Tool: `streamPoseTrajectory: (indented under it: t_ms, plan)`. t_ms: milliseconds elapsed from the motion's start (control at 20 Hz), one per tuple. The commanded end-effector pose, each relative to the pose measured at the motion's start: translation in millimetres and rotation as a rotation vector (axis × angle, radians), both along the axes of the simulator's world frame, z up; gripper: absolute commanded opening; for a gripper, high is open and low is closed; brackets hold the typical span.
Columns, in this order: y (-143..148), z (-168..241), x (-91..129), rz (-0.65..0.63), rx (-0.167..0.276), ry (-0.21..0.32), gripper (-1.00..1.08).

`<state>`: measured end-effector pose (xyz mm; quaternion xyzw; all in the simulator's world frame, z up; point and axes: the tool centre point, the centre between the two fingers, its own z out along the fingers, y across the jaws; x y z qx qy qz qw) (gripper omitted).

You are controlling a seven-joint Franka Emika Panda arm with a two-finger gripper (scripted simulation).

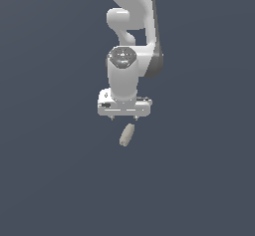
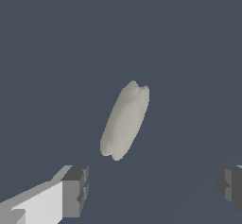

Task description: Pick up the object and move it to a goal position.

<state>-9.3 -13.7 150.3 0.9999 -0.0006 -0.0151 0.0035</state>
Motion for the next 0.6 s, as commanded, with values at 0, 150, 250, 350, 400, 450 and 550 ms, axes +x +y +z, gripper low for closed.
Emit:
streamPoseTrajectory:
  t_ms: [0,150,250,350,400,450,550]
  plan:
    - [0,0,0,0.000,0.000,0.000,1.00]
    - [-1,2,2,-0.004,-0.001,-0.009,1.00]
    - [-3,6,6,-0.009,-0.003,-0.025,1.00]
    - [-6,12,11,-0.016,-0.006,-0.046,1.00]
    - [-7,14,12,-0.019,-0.007,-0.055,1.00]
    - [-8,16,14,-0.020,-0.008,-0.061,1.00]
    - [-9,18,15,-0.020,-0.009,-0.068,1.00]
